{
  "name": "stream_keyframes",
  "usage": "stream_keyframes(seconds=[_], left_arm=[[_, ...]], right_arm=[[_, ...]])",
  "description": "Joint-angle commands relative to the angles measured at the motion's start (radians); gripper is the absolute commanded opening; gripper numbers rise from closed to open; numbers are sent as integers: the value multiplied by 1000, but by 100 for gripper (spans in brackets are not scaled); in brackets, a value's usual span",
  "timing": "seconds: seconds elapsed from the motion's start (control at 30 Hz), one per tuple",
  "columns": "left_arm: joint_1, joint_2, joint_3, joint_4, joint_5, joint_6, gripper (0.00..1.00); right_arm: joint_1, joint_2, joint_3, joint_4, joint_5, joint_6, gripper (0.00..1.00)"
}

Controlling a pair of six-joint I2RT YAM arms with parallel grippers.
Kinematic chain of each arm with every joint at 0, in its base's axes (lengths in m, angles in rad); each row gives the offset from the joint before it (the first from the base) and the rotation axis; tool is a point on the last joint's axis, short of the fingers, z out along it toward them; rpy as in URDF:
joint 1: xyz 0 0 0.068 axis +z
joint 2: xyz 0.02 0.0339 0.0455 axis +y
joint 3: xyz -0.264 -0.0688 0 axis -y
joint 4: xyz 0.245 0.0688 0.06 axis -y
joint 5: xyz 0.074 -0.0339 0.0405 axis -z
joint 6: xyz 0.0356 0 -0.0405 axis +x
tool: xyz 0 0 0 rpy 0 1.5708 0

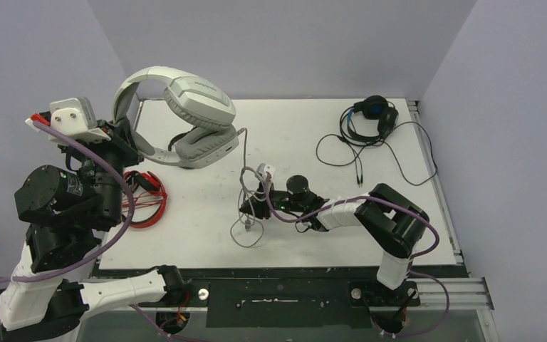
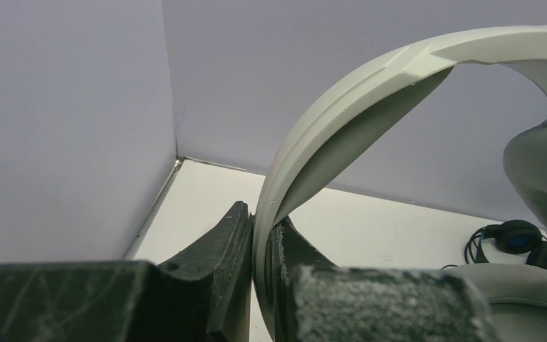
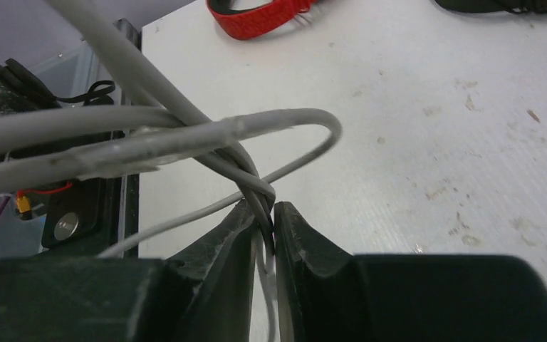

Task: Wrap the headphones
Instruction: Place the headphones at the center of the board.

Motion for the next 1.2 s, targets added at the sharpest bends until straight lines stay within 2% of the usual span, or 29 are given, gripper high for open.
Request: stream_keyframes(seconds=[0.0, 0.07, 0.2, 0.27, 0.33, 0.4, 0.5, 0.63, 0.7, 0.77, 0.83, 0.9, 0.97, 1.03, 1.1, 1.17], left_arm=[[-9, -5, 8, 216, -114, 56, 9], [-25, -17, -41, 321, -187, 154, 8], [-127, -57, -204, 823, -315, 517, 7], [-203, -76, -293, 1030, -347, 689, 6], [-263, -89, -343, 1086, -364, 733, 5], [-289, -86, -382, 1088, -379, 721, 5], [-290, -55, -432, 1075, -406, 695, 6], [-270, 5, -494, 922, -413, 533, 8], [-210, 58, -502, 776, -397, 409, 8], [-124, 136, -455, 526, -343, 209, 8], [-18, 224, -363, 160, -182, -90, 7], [168, 307, -296, -3, 72, -259, 7], [385, 385, -259, -52, 336, -337, 7], [522, 492, -213, -86, 558, -413, 7], [604, 593, -151, -118, 695, -465, 7], [644, 690, -98, -134, 766, -499, 7]], right_arm=[[-67, -110, -75, 15, 100, 26, 10], [-139, -203, -136, -64, 165, 50, 0], [-284, -508, -222, -352, 498, 98, 0], [-298, -647, -193, -584, 766, 116, 0], [-299, -743, -127, -783, 1043, 177, 0], [-300, -797, -55, -940, 1223, 227, 0], [-299, -840, 30, -1065, 1228, 180, 0], [-298, -877, 94, -1193, 1082, 127, 0], [-297, -865, 135, -1278, 1045, 137, 0], [-297, -845, 177, -1349, 993, 136, 0], [-297, -830, 203, -1413, 952, 142, 0], [-296, -821, 222, -1460, 908, 146, 0], [-292, -811, 232, -1504, 855, 155, 0], [-282, -797, 230, -1554, 802, 164, 0], [-256, -773, 218, -1608, 752, 172, 0], [-200, -744, 215, -1657, 705, 177, 0]])
